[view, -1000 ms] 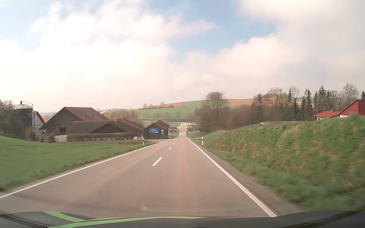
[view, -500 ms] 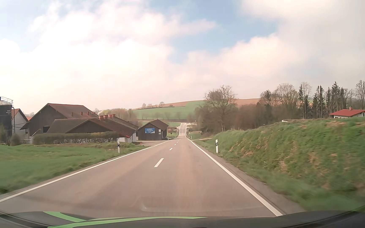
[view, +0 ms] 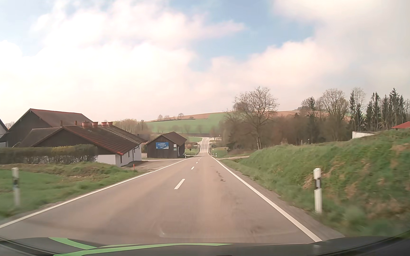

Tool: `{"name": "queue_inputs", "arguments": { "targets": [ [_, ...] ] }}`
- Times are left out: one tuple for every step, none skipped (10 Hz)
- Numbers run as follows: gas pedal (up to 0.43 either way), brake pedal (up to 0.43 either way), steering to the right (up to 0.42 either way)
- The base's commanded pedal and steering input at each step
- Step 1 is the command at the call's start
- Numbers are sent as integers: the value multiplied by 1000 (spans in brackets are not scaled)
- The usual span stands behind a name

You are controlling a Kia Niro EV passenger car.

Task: Follow the waypoints while adhering to traffic rules and regulations

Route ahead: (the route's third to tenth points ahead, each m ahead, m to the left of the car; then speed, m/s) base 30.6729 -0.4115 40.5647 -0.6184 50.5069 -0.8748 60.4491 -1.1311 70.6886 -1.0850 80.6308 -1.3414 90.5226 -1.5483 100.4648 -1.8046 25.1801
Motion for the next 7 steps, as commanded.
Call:
{"name": "queue_inputs", "arguments": {
  "targets": [
    [0,152,2],
    [0,152,3],
    [0,159,3],
    [0,159,3],
    [0,159,4],
    [0,165,4],
    [0,165,4]
  ]
}}
